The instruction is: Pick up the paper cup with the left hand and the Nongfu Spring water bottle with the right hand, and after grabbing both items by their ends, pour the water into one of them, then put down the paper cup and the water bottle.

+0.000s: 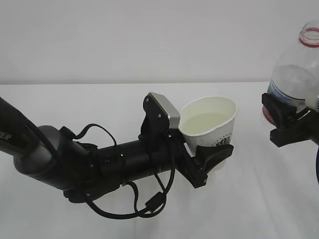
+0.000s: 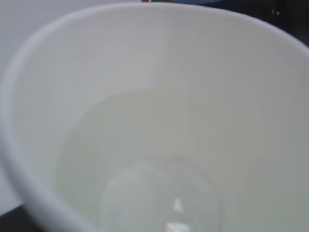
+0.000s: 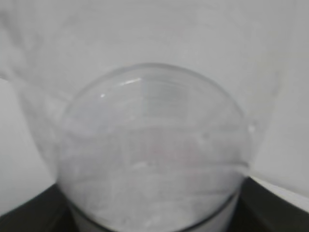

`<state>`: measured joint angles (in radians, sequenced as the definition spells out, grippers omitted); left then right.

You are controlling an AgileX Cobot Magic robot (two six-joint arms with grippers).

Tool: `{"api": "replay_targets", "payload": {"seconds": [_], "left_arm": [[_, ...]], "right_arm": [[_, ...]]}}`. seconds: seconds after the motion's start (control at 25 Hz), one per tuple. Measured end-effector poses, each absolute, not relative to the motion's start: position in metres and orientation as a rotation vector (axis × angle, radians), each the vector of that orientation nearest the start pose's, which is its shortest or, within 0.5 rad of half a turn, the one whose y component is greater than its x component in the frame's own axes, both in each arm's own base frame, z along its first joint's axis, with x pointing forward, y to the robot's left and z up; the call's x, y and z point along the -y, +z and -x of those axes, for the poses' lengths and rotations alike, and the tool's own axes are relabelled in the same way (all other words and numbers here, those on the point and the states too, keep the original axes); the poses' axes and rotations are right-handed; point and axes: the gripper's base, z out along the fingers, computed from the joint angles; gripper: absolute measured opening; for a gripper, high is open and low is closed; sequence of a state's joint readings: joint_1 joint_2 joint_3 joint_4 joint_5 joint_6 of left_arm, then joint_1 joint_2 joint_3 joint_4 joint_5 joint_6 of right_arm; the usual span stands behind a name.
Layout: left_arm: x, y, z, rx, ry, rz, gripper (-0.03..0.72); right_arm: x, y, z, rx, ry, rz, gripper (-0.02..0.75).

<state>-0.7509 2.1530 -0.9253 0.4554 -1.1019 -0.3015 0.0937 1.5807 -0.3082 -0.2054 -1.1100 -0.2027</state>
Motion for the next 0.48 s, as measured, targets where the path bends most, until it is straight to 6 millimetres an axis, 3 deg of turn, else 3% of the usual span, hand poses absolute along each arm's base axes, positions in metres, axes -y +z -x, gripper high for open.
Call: {"api": "replay_targets", "payload": {"seconds": [0.48], "left_arm": [[0.2949, 0.1123, -0.2672, -1.519, -0.945, -0.829, 0.528]], "right_arm": [[-0.0347, 0.1684, -0.2449, -1.652, 0.102, 0.259, 0.468]]}}
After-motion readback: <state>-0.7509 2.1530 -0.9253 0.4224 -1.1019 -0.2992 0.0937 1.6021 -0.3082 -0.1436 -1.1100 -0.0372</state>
